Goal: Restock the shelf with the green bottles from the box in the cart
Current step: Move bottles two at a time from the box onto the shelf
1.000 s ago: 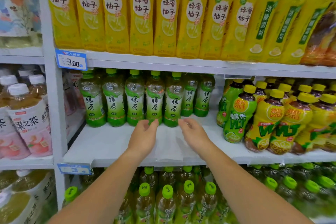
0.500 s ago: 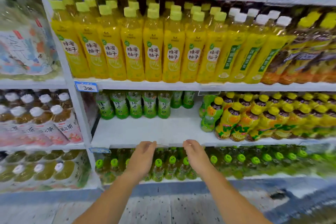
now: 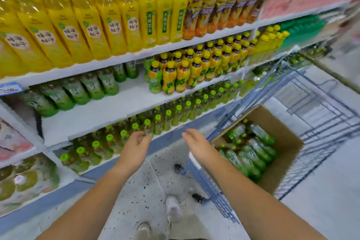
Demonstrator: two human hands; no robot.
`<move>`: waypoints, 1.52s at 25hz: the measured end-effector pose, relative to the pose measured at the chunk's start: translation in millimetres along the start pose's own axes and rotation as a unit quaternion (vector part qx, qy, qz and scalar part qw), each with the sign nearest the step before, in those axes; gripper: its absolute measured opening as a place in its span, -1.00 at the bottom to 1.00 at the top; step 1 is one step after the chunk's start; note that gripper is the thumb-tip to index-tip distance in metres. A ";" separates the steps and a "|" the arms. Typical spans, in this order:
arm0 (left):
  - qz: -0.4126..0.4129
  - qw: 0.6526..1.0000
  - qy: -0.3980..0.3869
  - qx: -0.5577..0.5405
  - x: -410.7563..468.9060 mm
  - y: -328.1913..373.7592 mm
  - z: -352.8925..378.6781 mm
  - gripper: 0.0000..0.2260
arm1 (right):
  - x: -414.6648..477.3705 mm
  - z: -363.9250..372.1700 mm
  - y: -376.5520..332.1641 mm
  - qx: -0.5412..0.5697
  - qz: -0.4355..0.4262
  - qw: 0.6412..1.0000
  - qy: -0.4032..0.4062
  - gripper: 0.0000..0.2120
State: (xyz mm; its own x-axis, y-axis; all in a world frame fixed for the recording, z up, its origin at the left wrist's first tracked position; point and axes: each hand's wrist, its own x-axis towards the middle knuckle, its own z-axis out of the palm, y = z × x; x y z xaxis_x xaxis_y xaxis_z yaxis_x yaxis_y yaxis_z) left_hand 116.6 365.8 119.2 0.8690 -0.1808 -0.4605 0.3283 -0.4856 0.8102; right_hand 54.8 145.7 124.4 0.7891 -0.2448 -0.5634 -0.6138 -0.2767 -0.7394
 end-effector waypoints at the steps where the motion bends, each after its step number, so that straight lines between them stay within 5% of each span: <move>1: 0.013 1.000 -0.021 0.012 -7.5 0.0 9.1 -0.45 | -17.2 -5.4 11.5 0.009 0.013 1.000 0.024 -0.48; 7: 0.012 0.986 -0.167 0.015 -58.3 -2.9 74.3 -0.49 | -102.6 -31.0 78.1 0.028 0.066 0.987 0.146 -0.50; 16: -0.004 0.965 -0.263 0.012 -97.9 20.9 205.5 -0.52 | -145.7 -109.5 175.7 0.081 0.145 0.961 0.220 -0.55; 28: -0.201 0.961 -0.182 -0.047 -101.3 43.6 409.1 -0.29 | -70.3 -285.0 281.2 -0.051 0.137 0.987 0.067 -0.49; 34: -0.358 0.914 -0.046 -0.184 -68.2 29.4 482.2 -0.31 | -7.9 -307.7 312.9 -0.109 0.140 0.984 -0.003 -0.46; 38: -0.399 0.906 0.043 -0.133 -19.7 -5.1 508.2 -0.44 | 44.6 -300.9 345.1 -0.117 0.131 0.984 -0.026 -0.43</move>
State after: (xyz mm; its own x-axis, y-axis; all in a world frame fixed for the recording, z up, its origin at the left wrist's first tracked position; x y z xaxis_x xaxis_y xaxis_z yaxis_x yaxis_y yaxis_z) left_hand -90.3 -62.8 -60.2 0.3381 0.2102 -0.9173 0.9324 -0.2069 0.2963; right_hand -129.4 -240.3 -45.0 0.6000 -0.2909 -0.7452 -0.7801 -0.4190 -0.4646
